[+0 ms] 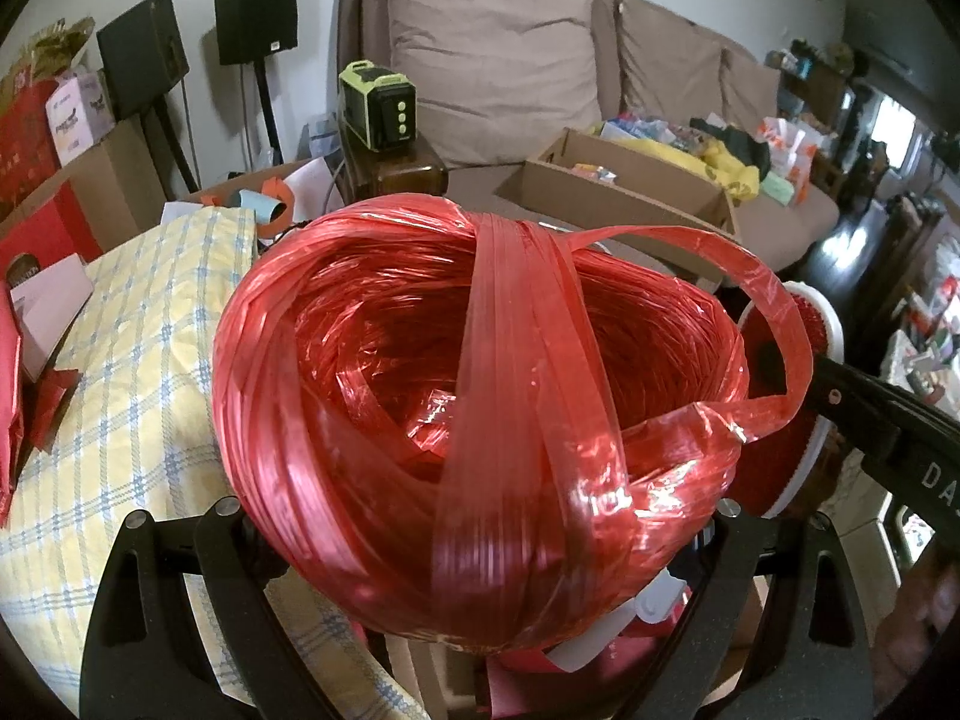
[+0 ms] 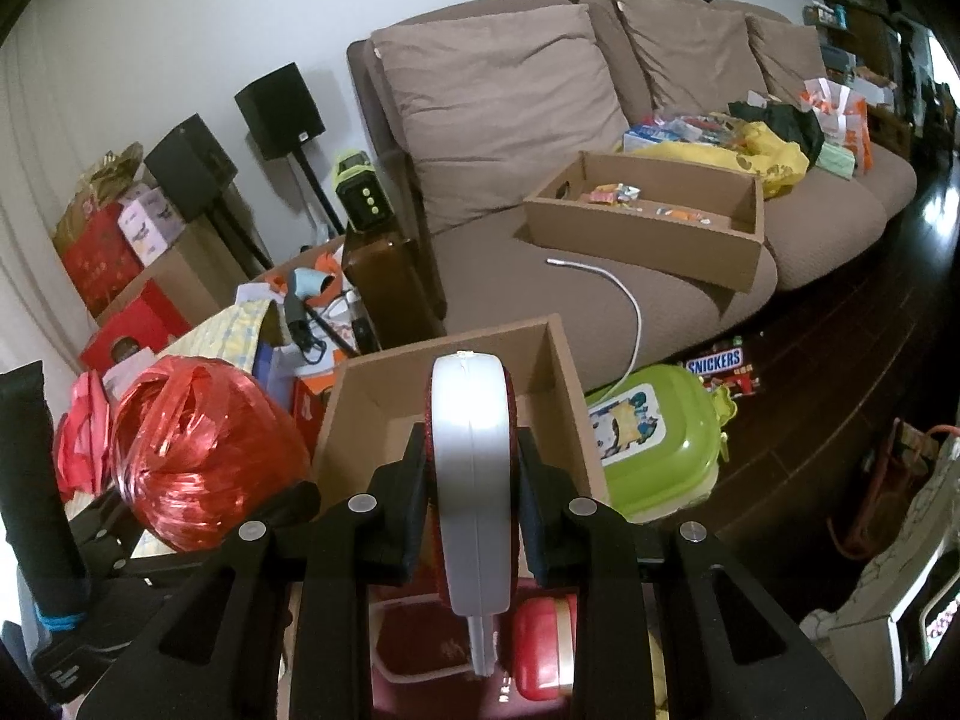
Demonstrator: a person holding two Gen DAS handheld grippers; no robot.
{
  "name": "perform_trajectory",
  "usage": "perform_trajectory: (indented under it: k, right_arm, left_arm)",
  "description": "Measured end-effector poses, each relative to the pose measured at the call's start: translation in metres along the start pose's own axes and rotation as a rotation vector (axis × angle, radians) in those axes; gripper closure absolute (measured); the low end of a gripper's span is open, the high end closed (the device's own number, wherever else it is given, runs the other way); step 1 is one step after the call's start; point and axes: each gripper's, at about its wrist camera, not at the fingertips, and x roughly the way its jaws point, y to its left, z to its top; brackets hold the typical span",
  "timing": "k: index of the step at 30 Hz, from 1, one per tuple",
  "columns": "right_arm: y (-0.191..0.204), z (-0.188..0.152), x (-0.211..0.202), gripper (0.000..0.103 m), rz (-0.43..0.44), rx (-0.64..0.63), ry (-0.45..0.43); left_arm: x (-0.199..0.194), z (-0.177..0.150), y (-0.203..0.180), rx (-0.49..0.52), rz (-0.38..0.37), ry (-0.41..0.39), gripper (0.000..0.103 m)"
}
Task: Organize objects
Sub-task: 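Carry the lint brush and raffia ball toward the open cardboard box with the hand-hole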
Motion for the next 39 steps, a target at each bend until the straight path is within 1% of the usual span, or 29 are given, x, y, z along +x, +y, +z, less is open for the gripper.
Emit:
perform_trajectory:
  k: [18,23,39]
  right_arm:
    - [-0.006,-0.006,0.01,0.077,-0.008,-0.004,0.034]
    - [-0.006,-0.006,0.012,0.077,-0.005,-0.009,0.039]
    - [-0.004,-0.013,0.022,0.077,-0.016,-0.032,0.078]
  left_arm:
    - [0.012,-0.007,0.002,-0.007,0.005,0.033,0.01]
    - [0.02,-0.009,0.005,-0.021,-0.016,0.065,0.01]
    - [0.038,-0.02,0.007,-0.031,-0.025,0.122,0.01]
